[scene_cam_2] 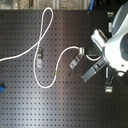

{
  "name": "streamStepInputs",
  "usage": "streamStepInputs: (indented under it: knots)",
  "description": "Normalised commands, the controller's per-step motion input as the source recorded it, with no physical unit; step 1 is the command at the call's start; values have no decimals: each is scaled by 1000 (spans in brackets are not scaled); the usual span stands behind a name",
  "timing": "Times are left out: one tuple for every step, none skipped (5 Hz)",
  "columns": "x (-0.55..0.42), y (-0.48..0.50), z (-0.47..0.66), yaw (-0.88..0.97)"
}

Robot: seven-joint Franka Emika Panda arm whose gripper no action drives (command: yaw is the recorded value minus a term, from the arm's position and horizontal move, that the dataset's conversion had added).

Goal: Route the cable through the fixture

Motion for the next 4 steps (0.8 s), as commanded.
streamStepInputs:
  knots:
    - [22, -95, -94, 657]
    - [9, -68, -120, 894]
    - [6, -71, -98, 906]
    - [9, -25, -83, 983]
